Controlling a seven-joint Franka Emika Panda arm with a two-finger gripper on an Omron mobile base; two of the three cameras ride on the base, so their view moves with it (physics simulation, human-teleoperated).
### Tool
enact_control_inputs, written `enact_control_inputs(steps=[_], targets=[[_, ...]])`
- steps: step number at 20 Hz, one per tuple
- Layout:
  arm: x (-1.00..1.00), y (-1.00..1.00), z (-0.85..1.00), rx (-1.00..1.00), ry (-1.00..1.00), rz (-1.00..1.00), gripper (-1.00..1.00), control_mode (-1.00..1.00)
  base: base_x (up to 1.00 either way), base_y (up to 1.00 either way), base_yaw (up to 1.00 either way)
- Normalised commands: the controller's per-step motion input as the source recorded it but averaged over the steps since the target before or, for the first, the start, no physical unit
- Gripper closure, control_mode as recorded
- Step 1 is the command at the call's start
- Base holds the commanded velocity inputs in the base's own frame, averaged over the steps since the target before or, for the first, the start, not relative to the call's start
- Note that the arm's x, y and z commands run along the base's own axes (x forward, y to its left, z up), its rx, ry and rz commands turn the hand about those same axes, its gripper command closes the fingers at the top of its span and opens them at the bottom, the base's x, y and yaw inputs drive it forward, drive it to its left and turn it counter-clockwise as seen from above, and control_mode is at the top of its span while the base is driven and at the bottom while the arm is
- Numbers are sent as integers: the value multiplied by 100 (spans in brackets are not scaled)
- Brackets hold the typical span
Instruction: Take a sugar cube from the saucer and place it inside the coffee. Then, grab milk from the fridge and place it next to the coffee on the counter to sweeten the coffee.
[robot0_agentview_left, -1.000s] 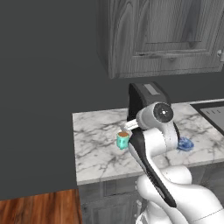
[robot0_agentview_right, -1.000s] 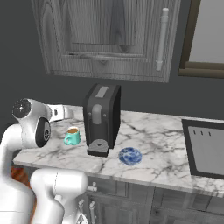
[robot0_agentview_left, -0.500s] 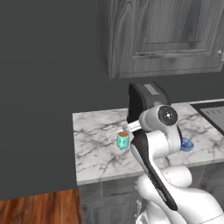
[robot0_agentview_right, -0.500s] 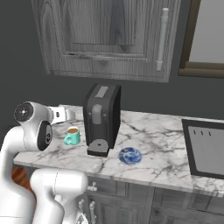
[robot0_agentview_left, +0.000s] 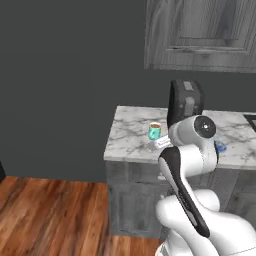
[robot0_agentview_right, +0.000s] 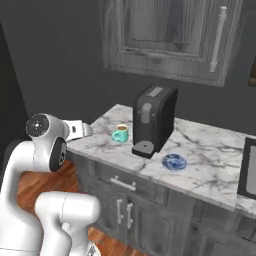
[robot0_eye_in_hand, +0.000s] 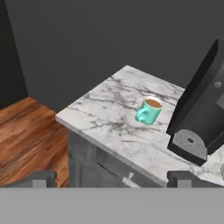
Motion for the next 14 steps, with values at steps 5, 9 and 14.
enact_control_inputs(steps=[5,9,14], targets=[[0,0,0,0,0,0,-100,100,-90,-2,74],[0,0,0,0,0,0,-100,100,-69,0,90],[0,0,0,0,0,0,-100,100,-55,0,97]])
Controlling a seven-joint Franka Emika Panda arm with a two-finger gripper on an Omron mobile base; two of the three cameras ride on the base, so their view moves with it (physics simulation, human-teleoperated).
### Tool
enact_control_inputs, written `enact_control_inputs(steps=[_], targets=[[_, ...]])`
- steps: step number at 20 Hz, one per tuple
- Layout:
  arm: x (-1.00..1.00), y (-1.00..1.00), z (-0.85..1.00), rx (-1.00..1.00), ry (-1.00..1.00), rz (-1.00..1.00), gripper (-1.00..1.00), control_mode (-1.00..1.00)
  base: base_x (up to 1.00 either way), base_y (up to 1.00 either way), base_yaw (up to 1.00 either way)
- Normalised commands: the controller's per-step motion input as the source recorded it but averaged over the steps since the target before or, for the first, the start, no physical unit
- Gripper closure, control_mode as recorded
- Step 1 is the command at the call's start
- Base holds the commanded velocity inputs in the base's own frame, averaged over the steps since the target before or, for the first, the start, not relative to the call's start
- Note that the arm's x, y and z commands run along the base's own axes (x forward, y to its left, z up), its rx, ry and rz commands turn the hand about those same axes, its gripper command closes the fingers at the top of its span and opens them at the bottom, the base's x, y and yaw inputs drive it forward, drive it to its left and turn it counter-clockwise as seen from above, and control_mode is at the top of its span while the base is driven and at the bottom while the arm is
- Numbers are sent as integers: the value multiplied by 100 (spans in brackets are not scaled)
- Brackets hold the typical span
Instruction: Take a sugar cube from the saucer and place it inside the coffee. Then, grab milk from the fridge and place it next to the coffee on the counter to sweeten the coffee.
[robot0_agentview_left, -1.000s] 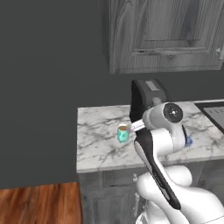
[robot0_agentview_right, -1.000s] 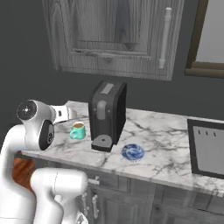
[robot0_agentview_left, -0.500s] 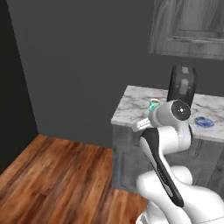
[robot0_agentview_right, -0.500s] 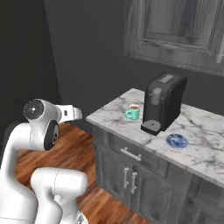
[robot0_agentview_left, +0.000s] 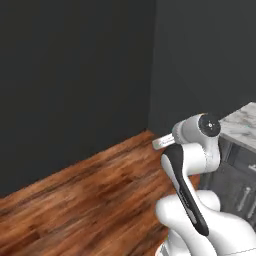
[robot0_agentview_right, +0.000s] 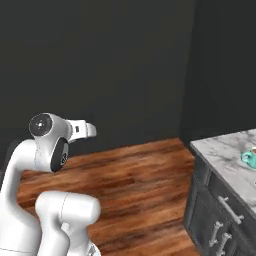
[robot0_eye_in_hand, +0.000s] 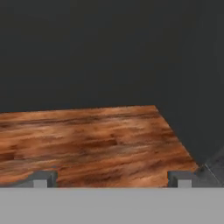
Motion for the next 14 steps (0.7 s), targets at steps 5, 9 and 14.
enact_control_inputs(steps=[5,9,14], targets=[[0,0,0,0,0,0,-100,100,-40,0,100],[0,0,0,0,0,0,-100,100,-30,0,100],[0,0,0,0,0,0,-100,100,-28,0,100]])
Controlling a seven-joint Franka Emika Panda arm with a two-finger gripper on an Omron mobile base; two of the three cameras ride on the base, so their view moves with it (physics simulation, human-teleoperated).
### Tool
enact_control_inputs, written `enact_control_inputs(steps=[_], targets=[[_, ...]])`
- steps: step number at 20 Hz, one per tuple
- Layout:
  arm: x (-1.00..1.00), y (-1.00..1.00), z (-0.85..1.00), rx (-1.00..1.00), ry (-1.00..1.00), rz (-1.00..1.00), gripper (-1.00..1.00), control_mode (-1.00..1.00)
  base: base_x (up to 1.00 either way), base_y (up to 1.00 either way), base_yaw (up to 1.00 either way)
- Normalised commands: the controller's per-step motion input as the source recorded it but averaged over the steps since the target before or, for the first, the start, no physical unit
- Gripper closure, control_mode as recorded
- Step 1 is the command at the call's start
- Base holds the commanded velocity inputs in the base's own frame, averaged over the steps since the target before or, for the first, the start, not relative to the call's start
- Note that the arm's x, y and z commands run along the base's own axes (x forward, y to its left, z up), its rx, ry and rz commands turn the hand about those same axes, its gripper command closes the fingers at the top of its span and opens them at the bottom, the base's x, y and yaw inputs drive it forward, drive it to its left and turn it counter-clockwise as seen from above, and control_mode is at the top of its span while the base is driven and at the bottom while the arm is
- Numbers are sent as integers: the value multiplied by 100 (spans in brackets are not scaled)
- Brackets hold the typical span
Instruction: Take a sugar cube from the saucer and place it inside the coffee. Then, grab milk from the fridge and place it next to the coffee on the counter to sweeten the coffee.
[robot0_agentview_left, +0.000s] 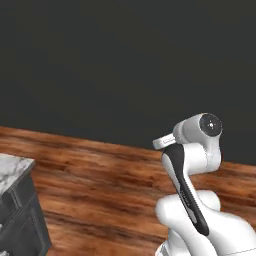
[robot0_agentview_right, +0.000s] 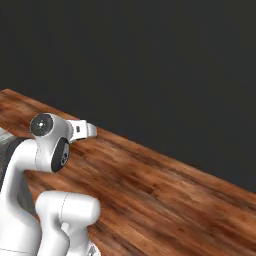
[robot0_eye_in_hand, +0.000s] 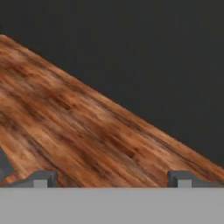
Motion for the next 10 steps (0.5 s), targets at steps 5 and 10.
enact_control_inputs(steps=[5,10], targets=[[0,0,0,0,0,0,-100,100,-5,0,95],[0,0,0,0,0,0,-100,100,0,0,88]])
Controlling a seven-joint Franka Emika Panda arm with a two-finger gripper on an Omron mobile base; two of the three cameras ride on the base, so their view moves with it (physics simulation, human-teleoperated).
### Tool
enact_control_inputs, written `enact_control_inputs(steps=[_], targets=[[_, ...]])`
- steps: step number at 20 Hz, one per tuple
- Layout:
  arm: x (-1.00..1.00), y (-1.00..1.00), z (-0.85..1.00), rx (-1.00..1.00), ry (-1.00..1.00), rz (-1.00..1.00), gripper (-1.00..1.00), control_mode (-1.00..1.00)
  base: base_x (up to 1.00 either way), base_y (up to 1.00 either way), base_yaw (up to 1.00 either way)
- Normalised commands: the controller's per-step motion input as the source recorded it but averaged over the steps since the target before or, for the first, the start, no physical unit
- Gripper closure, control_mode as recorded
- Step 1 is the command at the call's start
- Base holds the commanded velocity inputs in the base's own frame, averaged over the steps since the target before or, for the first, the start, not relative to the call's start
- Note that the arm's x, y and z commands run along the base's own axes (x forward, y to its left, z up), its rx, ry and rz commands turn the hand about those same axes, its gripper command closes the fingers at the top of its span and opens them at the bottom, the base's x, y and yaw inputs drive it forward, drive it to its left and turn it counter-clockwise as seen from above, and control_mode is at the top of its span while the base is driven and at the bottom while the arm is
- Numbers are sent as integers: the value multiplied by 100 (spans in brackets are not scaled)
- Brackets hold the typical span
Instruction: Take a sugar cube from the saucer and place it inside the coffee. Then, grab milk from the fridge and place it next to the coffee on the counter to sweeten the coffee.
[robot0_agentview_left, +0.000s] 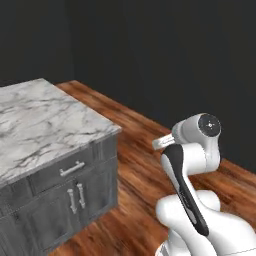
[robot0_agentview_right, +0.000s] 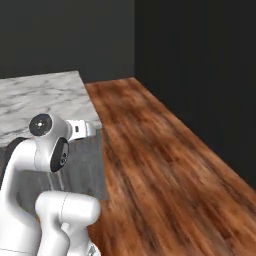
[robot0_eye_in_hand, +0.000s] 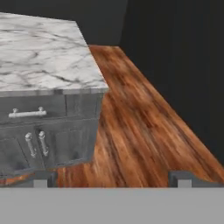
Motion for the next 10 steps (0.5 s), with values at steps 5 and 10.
enact_control_inputs(steps=[5,10], targets=[[0,0,0,0,0,0,-100,100,0,0,86],[0,0,0,0,0,0,-100,100,0,0,81]])
